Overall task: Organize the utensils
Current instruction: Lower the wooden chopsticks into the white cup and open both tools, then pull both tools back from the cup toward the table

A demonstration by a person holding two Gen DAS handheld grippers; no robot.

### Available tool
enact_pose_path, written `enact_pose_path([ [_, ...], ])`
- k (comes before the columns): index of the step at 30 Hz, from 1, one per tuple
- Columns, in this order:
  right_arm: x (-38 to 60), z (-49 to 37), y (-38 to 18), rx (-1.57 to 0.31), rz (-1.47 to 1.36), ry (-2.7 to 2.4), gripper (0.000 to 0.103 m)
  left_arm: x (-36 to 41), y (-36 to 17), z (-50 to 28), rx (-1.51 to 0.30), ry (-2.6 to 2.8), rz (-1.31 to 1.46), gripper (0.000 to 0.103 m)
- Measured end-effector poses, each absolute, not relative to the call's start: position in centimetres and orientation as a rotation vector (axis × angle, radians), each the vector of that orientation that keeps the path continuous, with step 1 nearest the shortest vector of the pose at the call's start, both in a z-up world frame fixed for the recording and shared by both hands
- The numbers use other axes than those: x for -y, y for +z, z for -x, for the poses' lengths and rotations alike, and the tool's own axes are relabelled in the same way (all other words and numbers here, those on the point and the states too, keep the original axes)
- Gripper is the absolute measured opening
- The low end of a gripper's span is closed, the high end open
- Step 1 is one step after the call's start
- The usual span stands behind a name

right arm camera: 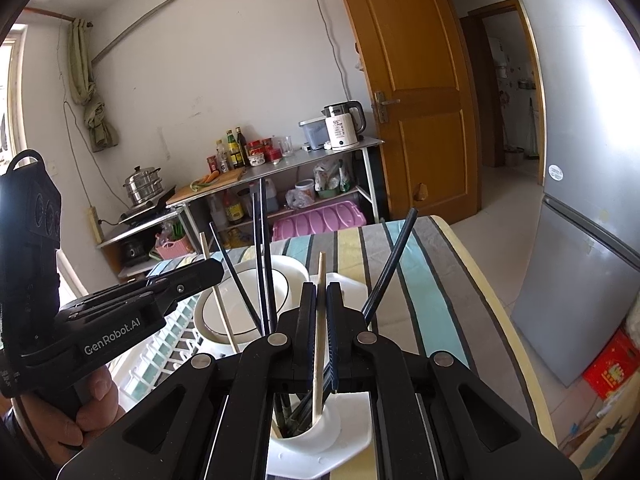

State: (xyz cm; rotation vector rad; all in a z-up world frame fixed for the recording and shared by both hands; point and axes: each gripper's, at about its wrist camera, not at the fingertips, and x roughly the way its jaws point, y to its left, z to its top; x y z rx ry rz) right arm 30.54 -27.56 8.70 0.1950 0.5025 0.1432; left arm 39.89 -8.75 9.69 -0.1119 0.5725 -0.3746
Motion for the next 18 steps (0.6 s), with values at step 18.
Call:
enact_pose_path([
  [18,26.4,-22.7,8.9,-0.513,-0.183,0.126,0.015,6.2,10.2,-30.0,-0.559,-0.360,0.066,0.009],
])
